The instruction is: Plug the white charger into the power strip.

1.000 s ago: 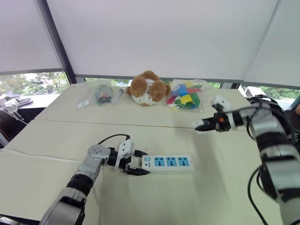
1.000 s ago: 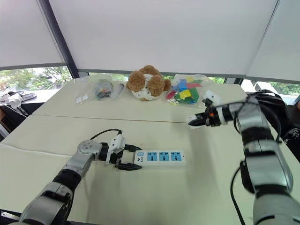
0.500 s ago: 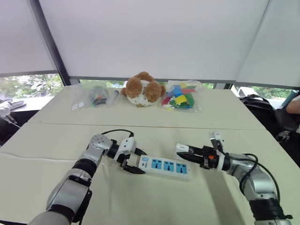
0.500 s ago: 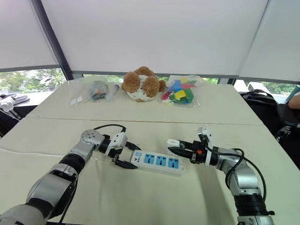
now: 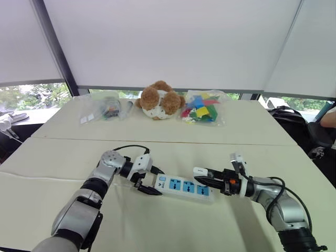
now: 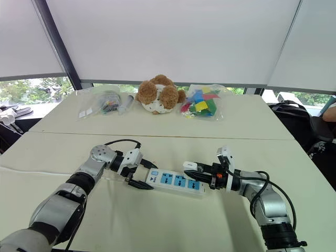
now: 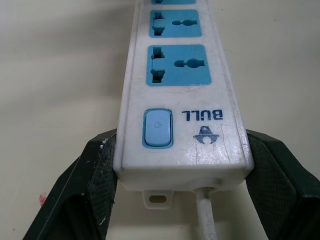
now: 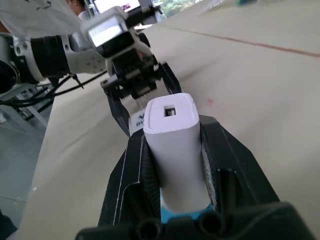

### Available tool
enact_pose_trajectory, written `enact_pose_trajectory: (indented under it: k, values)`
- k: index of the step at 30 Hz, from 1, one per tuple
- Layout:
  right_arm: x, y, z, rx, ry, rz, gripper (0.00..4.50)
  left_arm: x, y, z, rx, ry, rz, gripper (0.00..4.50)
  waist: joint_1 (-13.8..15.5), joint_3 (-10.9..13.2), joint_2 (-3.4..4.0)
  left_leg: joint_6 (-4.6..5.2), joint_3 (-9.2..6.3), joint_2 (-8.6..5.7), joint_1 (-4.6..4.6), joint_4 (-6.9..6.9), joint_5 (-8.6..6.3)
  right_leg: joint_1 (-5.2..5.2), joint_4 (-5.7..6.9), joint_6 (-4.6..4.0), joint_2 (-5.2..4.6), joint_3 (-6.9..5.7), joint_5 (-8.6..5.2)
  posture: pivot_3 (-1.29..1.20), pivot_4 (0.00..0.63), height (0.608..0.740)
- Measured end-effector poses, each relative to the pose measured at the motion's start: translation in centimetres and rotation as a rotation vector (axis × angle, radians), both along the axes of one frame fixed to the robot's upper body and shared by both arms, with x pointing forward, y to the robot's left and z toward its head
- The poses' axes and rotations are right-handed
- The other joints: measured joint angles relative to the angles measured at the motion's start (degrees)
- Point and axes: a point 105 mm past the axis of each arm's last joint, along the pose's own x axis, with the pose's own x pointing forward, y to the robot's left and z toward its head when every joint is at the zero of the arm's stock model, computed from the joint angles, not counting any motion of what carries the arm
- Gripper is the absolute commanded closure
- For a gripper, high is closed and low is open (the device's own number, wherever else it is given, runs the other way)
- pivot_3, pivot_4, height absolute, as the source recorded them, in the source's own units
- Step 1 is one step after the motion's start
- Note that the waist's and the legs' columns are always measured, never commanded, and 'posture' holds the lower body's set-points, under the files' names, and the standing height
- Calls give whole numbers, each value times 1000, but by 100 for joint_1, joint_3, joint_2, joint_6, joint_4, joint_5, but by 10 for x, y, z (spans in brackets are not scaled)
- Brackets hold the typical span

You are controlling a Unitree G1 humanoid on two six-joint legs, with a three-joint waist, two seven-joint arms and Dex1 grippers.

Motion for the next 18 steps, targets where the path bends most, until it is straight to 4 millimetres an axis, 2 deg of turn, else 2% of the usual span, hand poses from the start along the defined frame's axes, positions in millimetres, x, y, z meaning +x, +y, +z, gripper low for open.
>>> enact_pose_trajectory:
  k: [7, 18]
  values:
    - [4, -9, -7, 11, -18, -24, 3777, -1, 2, -2, -2, 6, 7, 1516, -2, -21, -9, 4, 0, 0, 3, 0, -3, 3, 0, 0, 1, 0, 0, 0, 150, 739]
    - [8, -7, -20, 12, -33, 40, 3777, -1, 4, -2, 2, 7, 15, 1516, -25, -48, -28, 7, 0, 5, 11, -2, -4, 9, -1, -1, 5, 0, -1, 0, 150, 739]
